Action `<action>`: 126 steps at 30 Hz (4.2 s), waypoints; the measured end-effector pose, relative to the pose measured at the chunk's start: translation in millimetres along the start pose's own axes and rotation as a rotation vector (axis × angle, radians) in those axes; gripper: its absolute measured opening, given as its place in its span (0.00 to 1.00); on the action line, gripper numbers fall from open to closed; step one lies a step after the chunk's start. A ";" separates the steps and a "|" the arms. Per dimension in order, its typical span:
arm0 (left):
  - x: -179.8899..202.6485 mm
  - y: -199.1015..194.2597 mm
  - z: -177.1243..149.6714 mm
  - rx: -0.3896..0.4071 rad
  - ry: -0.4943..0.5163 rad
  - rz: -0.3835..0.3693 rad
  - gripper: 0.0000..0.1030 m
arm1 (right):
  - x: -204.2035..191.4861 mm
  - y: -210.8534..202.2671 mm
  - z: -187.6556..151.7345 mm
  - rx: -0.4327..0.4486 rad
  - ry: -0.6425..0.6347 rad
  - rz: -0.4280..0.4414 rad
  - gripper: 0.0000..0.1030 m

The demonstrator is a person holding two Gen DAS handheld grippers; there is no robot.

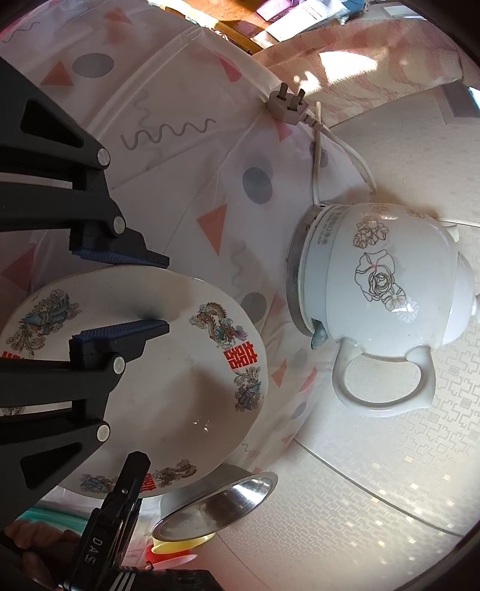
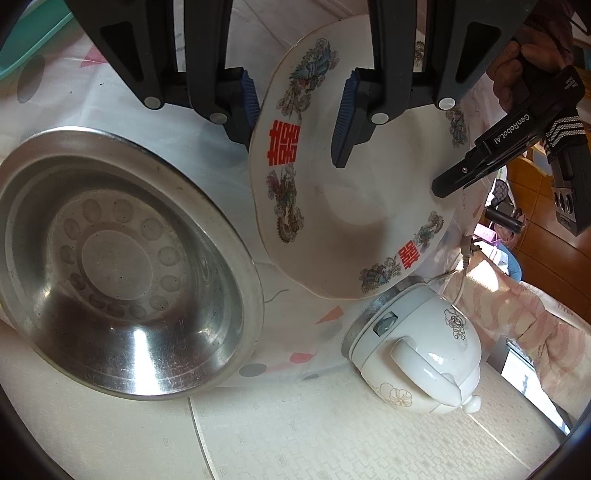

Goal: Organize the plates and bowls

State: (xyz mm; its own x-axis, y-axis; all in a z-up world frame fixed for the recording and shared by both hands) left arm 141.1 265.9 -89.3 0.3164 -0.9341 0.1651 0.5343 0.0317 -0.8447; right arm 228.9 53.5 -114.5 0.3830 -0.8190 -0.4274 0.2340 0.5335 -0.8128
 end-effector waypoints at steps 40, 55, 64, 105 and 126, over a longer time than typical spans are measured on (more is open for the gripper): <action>59.0 -80.5 -115.6 0.057 0.116 -0.095 0.27 | 16.4 -84.8 -99.2 0.007 -0.085 0.013 0.26; 99.7 -109.0 -118.7 0.122 0.189 -0.154 0.26 | 38.8 -130.8 -112.8 0.102 -0.040 0.000 0.23; 150.7 -119.9 -116.7 0.138 0.277 -0.227 0.26 | 73.2 -174.5 -131.7 0.176 0.031 -0.048 0.23; 283.4 -74.7 -146.5 -0.017 0.517 -0.323 0.27 | 178.3 -219.2 -182.2 0.211 0.235 -0.237 0.26; 286.1 -66.0 -150.2 -0.035 0.503 -0.259 0.31 | 176.7 -216.1 -183.0 0.187 0.224 -0.266 0.28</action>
State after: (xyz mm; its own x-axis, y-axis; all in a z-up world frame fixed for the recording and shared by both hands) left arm 78.7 -56.9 -62.8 -0.2390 -0.9644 0.1134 0.5159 -0.2250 -0.8265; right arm 82.4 -245.1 -86.9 0.0875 -0.9485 -0.3046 0.4654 0.3093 -0.8293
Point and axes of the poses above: each gripper's, at about its wrist camera, not at the fingertips, and y roughly the way its jaws point, x to its right, z to its top, the point moved 2 cm from there along y, roughly the way its jaws point, and after that the axes turned 3 degrees about z, right-handed, at the moved point
